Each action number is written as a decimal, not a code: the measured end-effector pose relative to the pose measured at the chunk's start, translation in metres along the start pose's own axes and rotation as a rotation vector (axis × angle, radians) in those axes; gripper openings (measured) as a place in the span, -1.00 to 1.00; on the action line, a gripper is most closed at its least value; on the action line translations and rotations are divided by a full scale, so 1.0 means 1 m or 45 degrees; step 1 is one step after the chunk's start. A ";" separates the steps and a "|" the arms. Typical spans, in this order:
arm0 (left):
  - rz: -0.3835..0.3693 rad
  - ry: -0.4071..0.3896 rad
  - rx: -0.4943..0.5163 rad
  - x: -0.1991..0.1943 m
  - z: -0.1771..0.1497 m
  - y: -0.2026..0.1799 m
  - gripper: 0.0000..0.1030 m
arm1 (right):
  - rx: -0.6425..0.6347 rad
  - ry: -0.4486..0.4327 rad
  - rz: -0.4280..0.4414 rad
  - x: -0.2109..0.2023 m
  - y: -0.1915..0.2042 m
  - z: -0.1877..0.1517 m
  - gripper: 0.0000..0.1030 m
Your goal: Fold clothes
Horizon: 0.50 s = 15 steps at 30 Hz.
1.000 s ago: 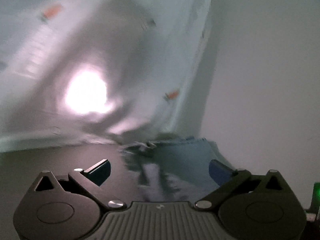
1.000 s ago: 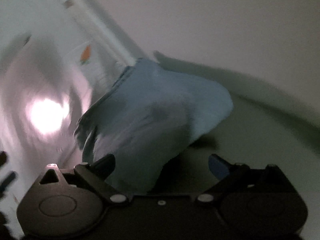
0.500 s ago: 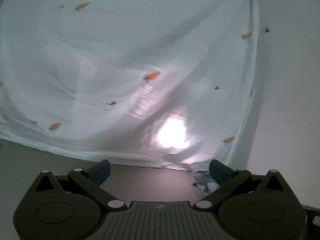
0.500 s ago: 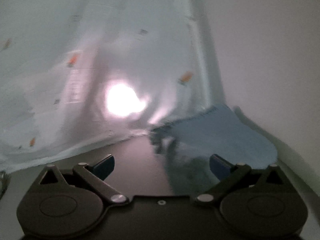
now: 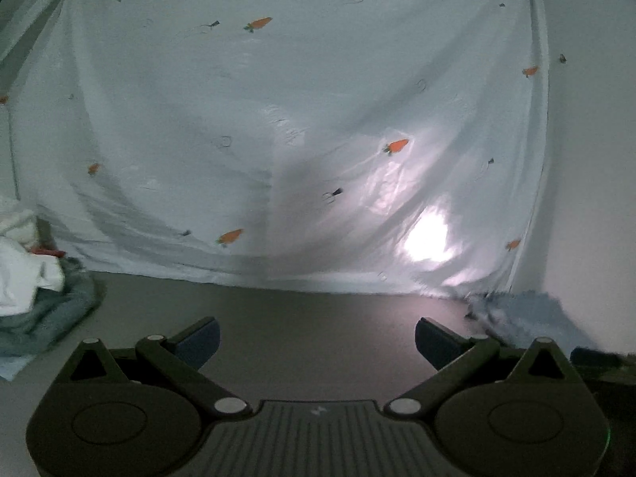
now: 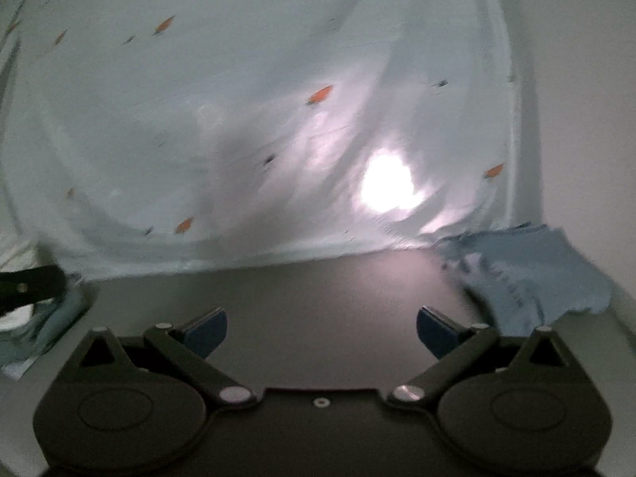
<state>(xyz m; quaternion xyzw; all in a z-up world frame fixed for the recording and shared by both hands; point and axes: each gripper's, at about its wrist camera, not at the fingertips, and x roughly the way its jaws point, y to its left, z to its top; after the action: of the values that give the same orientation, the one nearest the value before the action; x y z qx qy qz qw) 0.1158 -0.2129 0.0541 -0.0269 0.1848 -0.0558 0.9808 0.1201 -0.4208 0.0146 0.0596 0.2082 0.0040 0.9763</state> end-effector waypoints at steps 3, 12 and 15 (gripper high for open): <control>0.030 0.015 0.055 -0.023 -0.010 0.025 1.00 | -0.024 0.042 0.009 -0.019 0.036 -0.013 1.00; 0.041 0.105 0.063 -0.082 -0.042 0.086 1.00 | -0.163 0.105 -0.011 -0.077 0.117 -0.053 1.00; 0.025 0.132 0.043 -0.101 -0.054 0.097 1.00 | -0.174 0.115 -0.006 -0.098 0.131 -0.065 1.00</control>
<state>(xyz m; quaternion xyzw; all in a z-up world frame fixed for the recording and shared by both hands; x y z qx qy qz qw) 0.0125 -0.1062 0.0328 -0.0056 0.2349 -0.0505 0.9707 0.0068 -0.2867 0.0113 -0.0079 0.2515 0.0186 0.9676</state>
